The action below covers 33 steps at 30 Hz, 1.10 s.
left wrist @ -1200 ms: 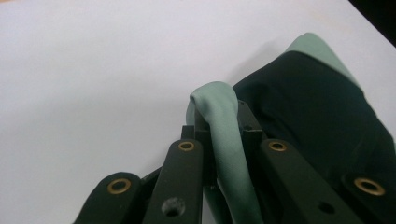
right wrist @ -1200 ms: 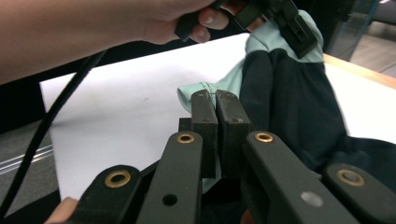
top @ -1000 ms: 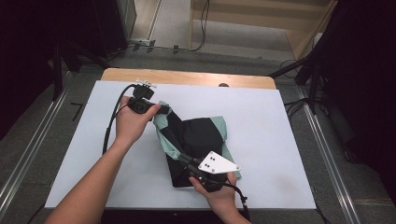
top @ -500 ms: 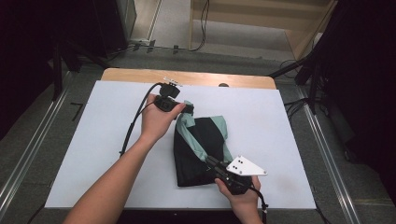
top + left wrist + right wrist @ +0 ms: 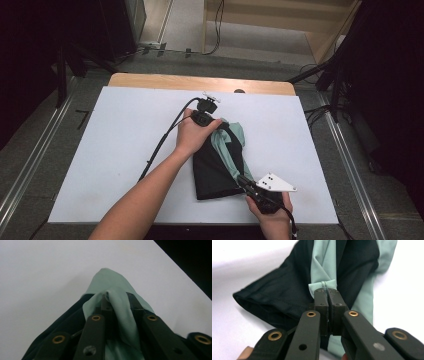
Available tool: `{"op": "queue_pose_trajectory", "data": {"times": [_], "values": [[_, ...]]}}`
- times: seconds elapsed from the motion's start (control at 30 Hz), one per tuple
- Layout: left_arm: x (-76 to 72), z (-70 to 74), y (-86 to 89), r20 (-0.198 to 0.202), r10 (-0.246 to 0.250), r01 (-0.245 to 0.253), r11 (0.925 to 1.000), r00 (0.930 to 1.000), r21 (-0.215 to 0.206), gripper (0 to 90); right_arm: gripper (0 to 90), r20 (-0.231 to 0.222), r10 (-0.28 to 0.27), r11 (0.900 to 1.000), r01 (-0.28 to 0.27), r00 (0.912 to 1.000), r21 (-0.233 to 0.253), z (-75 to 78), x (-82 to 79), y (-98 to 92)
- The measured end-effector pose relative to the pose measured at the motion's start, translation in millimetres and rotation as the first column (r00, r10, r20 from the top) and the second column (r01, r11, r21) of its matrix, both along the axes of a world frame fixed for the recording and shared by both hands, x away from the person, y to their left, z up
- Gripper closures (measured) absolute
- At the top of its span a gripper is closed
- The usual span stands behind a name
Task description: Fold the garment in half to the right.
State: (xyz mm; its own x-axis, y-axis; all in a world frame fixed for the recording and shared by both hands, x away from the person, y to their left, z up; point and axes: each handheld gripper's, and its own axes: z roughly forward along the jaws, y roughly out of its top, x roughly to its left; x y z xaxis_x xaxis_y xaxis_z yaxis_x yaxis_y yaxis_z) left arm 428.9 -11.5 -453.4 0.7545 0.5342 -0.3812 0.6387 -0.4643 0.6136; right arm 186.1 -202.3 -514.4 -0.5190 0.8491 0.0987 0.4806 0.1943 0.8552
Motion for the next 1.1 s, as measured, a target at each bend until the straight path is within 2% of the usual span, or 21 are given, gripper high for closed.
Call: {"op": "queue_pose_trajectory", "data": {"times": [0.07,0.13,0.2,0.23,0.3,0.37,0.43,0.5,0.6,0.67,0.73,0.8,0.87,0.93,0.97,1.0,1.03,1.07,1.1], "values": [[-1.3,-0.2,-0.2,0.022,-0.011,0.012,0.9997,0.9997,-0.019,72.2,85.0,-0.016,-0.006,1.000,0.006,0.9998,0.000,-3.8,-0.6,-0.2],[-3.9,3.9,1.7,0.063,-0.025,0.028,0.9981,0.9977,-0.054,62.6,84.3,-0.029,-0.018,1.000,0.018,0.9994,0.012,-6.4,-0.6,-1.5],[-7.8,11.1,3.2,0.127,-0.019,0.026,0.9984,0.9918,-0.051,45.9,83.2,-0.042,-0.037,0.999,0.038,0.9984,0.022,-8.4,-0.3,-4.5],[-9.2,14.1,4.1,0.146,-0.016,0.022,0.9988,0.9891,-0.043,40.3,82.4,-0.058,-0.050,0.998,0.052,0.9971,0.028,-9.5,-0.2,-6.0],[-11.2,20.9,7.7,0.167,-0.017,0.025,0.9985,0.9858,-0.049,34.0,79.6,-0.087,-0.064,0.997,0.068,0.9942,0.043,-11.0,0.3,-10.3],[-12.8,27.2,13.0,0.181,-0.014,0.025,0.9979,0.9834,-0.059,28.7,75.1,-0.092,-0.078,0.996,0.082,0.9926,0.030,-10.7,-1.1,-14.7],[-13.6,30.4,17.5,0.186,-0.002,0.014,0.9978,0.9826,-0.064,28.7,69.8,-0.091,-0.088,0.996,0.091,0.9919,0.026,-10.5,-2.8,-17.8],[-14.0,29.7,19.4,0.170,0.007,0.004,0.9981,0.9855,-0.061,31.6,61.7,-0.086,-0.090,0.995,0.094,0.9922,0.038,-9.9,-4.9,-24.3],[-16.6,26.1,17.3,0.153,-0.022,0.031,0.9977,0.9879,-0.060,38.6,50.7,-0.046,-0.085,0.995,0.088,0.9953,0.056,-6.5,-8.2,-30.0],[-19.1,25.2,12.9,0.158,-0.025,0.034,0.9977,0.9871,-0.059,39.2,45.3,-0.017,-0.058,0.995,0.060,0.9981,0.078,-1.7,-7.8,-31.1],[-21.7,26.2,7.9,0.159,-0.029,0.040,0.9970,0.9869,-0.067,39.2,42.1,-0.001,-0.046,0.996,0.046,0.9989,0.077,1.7,-5.4,-29.1],[-23.9,27.6,1.6,0.162,-0.036,0.044,0.9981,0.9861,-0.044,39.1,38.9,-0.003,-0.012,0.997,0.012,0.9999,0.082,4.7,0.6,-23.8],[-25.5,26.6,-5.5,0.173,-0.029,0.030,0.9996,0.9846,-0.002,39.4,38.9,-0.011,-0.007,0.999,0.007,0.9999,0.051,5.3,7.8,-16.6],[-25.2,24.5,-10.0,0.171,-0.015,0.007,0.9988,0.9851,0.049,49.0,45.9,-0.040,-0.012,1.000,0.012,0.9991,0.019,3.2,15.4,-11.6],[-23.9,23.0,-10.7,0.152,-0.018,0.010,0.9986,0.9883,0.053,55.3,53.5,-0.062,-0.008,1.000,0.009,0.9980,0.016,1.2,19.5,-9.6],[-22.4,21.5,-11.1,0.127,-0.023,0.015,0.9983,0.9916,0.057,65.6,61.8,-0.070,-0.001,1.000,0.002,0.9975,0.006,-0.3,21.7,-8.8],[-21.7,20.4,-11.7,0.115,-0.018,0.011,0.9981,0.9932,0.061,76.8,71.1,-0.083,-0.005,1.000,0.004,0.9965,-0.012,-0.9,22.1,-8.1],[-20.9,20.1,-11.5,0.108,-0.018,0.012,0.9984,0.9940,0.055,84.6,76.6,-0.087,-0.008,1.000,0.006,0.9962,-0.020,-0.9,21.7,-8.8],[-20.4,20.1,-11.7,0.099,-0.014,0.010,0.9991,0.9950,0.040,87.6,80.4,-0.084,-0.006,1.000,0.005,0.9964,-0.011,-0.2,21.1,-10.8]]}}
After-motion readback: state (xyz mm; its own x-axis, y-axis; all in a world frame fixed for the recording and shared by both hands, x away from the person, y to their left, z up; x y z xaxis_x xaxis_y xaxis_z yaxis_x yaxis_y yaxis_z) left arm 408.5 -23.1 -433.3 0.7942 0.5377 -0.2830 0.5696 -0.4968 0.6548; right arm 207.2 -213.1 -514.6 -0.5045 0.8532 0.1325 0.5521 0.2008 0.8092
